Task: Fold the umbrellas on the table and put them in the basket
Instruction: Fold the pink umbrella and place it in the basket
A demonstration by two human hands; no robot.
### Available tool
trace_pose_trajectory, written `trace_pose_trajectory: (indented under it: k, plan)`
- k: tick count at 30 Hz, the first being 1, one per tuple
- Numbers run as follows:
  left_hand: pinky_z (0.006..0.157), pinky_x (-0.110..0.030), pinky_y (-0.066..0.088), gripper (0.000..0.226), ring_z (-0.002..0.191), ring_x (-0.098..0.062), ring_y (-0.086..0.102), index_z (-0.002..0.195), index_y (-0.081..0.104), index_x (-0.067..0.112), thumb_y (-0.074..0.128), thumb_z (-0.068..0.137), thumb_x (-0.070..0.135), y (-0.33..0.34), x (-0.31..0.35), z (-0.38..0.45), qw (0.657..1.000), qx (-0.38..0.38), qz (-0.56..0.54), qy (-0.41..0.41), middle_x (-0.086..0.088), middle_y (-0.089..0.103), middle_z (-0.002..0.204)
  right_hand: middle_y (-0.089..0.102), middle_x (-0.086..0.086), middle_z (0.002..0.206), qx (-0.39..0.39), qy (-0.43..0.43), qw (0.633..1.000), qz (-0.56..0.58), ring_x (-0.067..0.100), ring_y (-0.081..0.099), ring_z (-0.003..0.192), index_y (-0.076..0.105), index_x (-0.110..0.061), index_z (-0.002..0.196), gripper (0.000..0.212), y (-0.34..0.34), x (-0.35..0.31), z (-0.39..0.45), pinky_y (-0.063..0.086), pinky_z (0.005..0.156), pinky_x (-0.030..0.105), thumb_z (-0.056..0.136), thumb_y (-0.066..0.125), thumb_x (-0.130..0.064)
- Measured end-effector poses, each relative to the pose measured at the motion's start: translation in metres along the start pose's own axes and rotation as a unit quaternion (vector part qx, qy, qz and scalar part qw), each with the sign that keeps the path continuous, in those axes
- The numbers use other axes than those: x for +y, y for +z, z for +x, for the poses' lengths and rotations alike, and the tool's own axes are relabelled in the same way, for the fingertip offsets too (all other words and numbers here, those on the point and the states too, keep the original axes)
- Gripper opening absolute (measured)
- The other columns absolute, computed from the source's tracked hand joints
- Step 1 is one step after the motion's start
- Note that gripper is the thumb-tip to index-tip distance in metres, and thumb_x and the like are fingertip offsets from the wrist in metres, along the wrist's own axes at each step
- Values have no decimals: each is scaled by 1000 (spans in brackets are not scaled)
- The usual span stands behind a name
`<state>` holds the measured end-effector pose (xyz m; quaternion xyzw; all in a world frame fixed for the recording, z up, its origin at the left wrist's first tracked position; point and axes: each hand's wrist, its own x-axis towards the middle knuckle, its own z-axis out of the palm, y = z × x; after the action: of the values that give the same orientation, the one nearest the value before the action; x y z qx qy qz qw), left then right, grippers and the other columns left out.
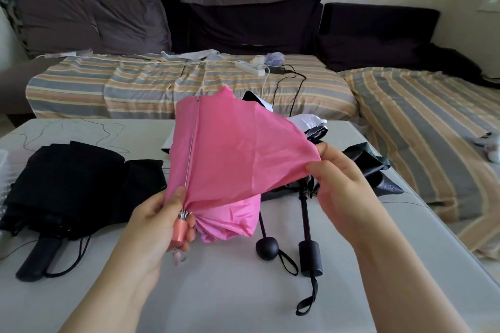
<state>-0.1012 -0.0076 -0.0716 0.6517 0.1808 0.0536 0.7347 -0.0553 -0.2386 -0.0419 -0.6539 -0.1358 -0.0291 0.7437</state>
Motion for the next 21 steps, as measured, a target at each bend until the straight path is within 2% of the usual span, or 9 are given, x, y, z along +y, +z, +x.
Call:
trace_pose_trajectory:
  k: [2,4,6,8,13,16,18,19,21]
  plan:
    - [32,-19,33,20,35,-16,45,82,56,8,51,97,21,-2,0,-1,1000,-10,8,-3,-7,53,48,59,0,69,-58,7,995,76,22,54,78,48,-12,77,13,-4,1,-1,40,79,30,69,54,-4]
    - [31,-19,34,18,34,-15,46,84,57,8,50,97,18,-3,-2,0,1000,-18,12,-2,-6,52,47,66,7,78,-116,35,987,105,31,61,81,51,-8,90,29,-7,1,-1,48,80,31,64,64,-5]
    - [32,-19,35,19,35,-15,46,85,58,6,49,97,17,-3,-4,0,999,-23,23,4,-6,52,47,70,15,94,-156,76,982,71,33,67,89,54,-1,107,51,-8,0,-2,54,80,31,63,73,-15]
    - [33,-20,36,19,36,-16,47,87,58,5,49,97,17,-5,-4,0,999,-26,37,13,-6,53,48,69,22,104,-177,97,979,30,36,68,97,54,7,111,63,-6,0,-2,54,90,35,63,82,-22]
    - [34,-20,37,20,37,-16,46,84,57,4,49,97,18,-7,-6,0,998,-28,58,28,-7,53,50,63,0,69,-175,42,976,125,13,62,68,53,-14,73,34,-1,-1,-1,51,72,23,67,84,-26]
    - [34,-21,37,22,37,-16,47,82,57,4,50,97,18,-7,-7,0,997,-30,63,29,-7,53,50,54,-3,64,-154,24,975,157,10,53,60,47,-17,70,30,4,-2,0,49,66,20,76,77,-17]
    - [34,-21,36,24,38,-17,47,81,56,2,50,97,18,-6,-7,0,997,-33,69,32,-8,52,50,61,-1,65,-133,37,983,120,9,58,57,50,-12,83,16,5,-6,-2,49,57,19,82,66,-11]
    - [34,-22,36,25,38,-18,46,82,56,0,50,97,18,-7,-7,1,996,-33,72,32,-8,52,50,67,3,71,-138,50,984,101,13,63,60,53,-9,96,19,6,-9,-3,52,57,21,82,65,-12]
    - [35,-22,37,26,39,-19,47,86,56,-4,50,97,19,-8,-7,2,996,-30,78,35,-9,52,50,71,13,91,-177,74,980,57,23,69,73,54,-18,122,46,2,-11,-5,55,63,26,79,70,-20]
